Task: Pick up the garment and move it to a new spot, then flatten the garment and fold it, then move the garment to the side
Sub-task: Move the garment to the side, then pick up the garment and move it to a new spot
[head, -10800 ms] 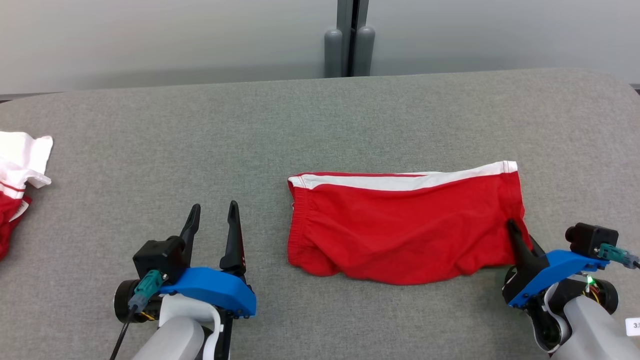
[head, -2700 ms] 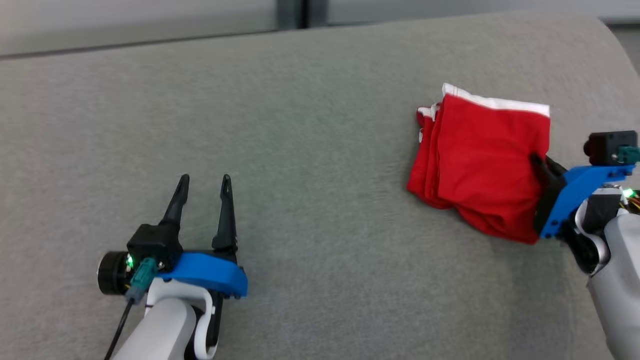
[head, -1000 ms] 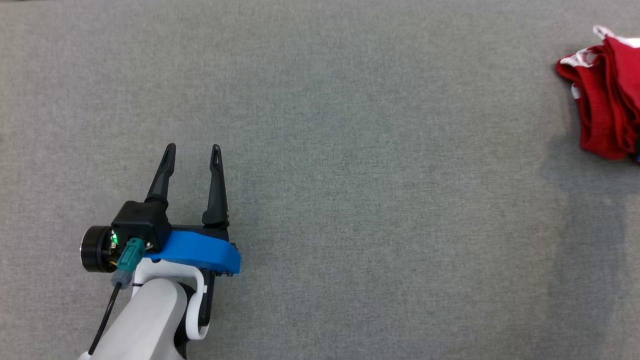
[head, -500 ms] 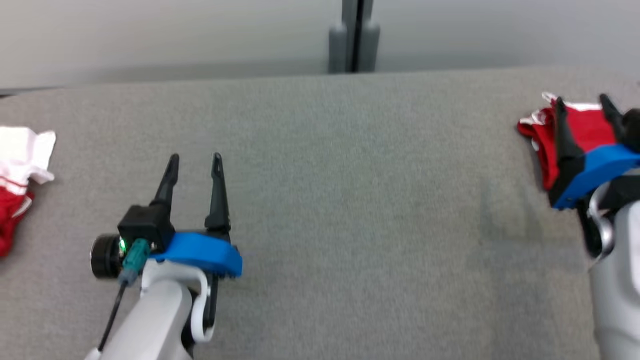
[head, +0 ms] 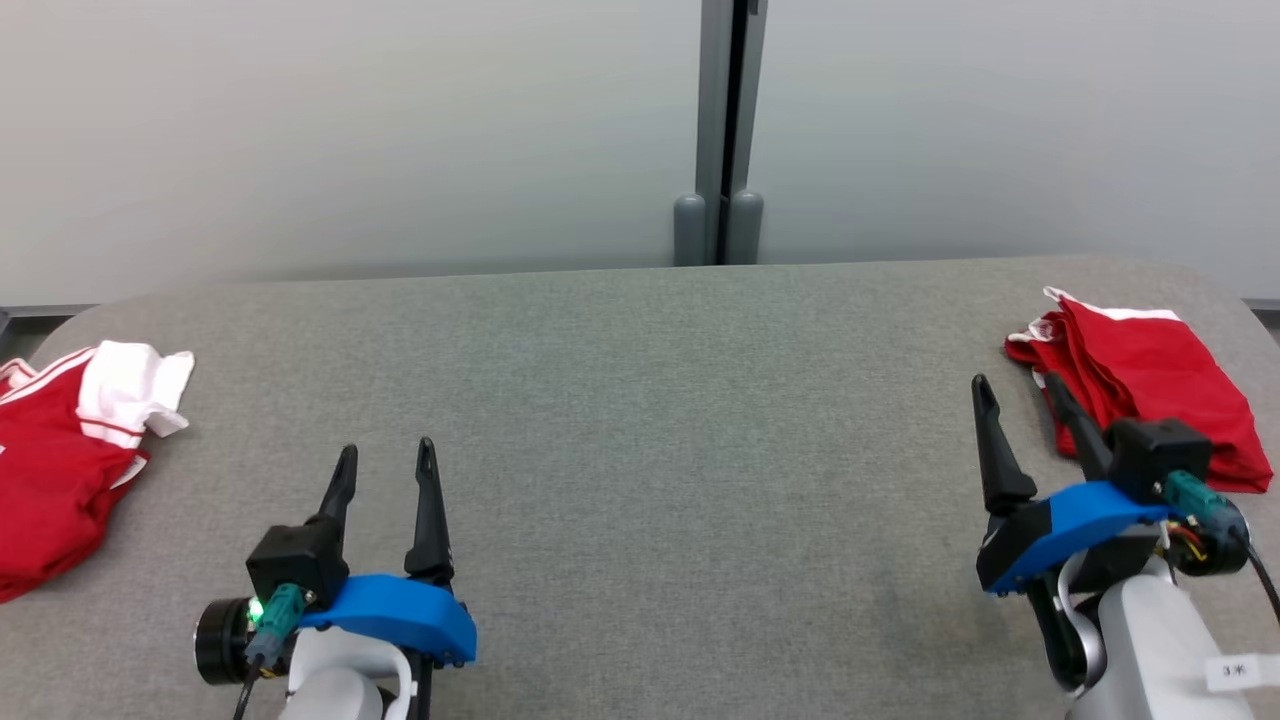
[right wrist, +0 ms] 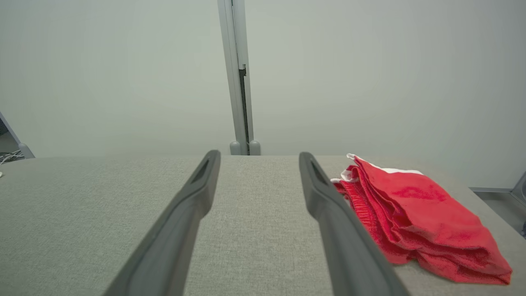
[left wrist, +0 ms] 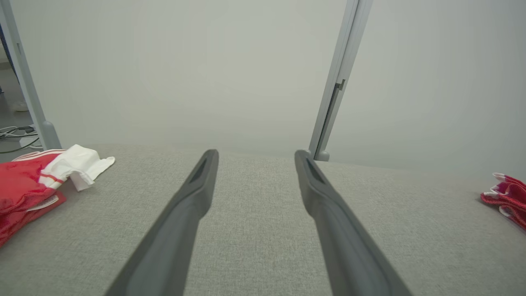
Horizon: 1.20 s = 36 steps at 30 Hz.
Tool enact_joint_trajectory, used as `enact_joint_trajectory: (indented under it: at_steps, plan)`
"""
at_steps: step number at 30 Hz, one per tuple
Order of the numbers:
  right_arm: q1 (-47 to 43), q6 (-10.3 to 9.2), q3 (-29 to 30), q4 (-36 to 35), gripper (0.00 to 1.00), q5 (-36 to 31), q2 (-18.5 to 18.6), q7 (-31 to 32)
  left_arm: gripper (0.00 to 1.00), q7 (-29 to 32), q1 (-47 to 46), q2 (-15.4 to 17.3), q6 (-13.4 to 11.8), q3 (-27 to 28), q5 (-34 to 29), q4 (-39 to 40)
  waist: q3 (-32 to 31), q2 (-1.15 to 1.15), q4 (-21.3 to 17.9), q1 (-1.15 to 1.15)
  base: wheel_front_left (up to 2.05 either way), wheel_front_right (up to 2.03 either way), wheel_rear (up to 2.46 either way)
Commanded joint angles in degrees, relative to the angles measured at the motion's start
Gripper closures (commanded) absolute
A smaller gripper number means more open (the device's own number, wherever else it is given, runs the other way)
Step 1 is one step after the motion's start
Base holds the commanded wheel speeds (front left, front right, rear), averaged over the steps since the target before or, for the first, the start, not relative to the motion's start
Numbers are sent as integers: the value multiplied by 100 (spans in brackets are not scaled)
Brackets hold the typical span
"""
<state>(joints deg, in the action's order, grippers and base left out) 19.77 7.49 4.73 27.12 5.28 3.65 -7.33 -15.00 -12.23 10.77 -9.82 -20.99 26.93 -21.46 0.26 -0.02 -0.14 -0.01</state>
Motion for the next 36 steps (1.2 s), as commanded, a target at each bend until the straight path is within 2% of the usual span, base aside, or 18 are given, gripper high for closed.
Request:
enact_joint_trajectory:
  at_steps: [1,4,9,17,36]
  plan:
    - [-187,1,12,-22,0,-18,-49,-100,0,-25,112,-25,63,59,-74,-48,-24,2,51,1,0,0,0]
    - [-417,1,32,-111,0,-120,-69,-206,0,-24,203,-96,129,126,-155,-148,-72,2,117,1,0,0,0]
    - [-744,1,-100,-186,0,278,-71,-390,0,-25,340,-169,213,167,-242,-353,-146,2,216,1,0,0,0]
    - [-1134,1,-349,-283,0,522,-71,-420,0,-25,361,-208,303,93,-262,-640,-231,2,262,1,0,0,0]
    - [-1300,1,-390,-304,0,491,-72,-432,0,0,384,-162,209,85,-167,-555,-301,2,237,1,0,0,0]
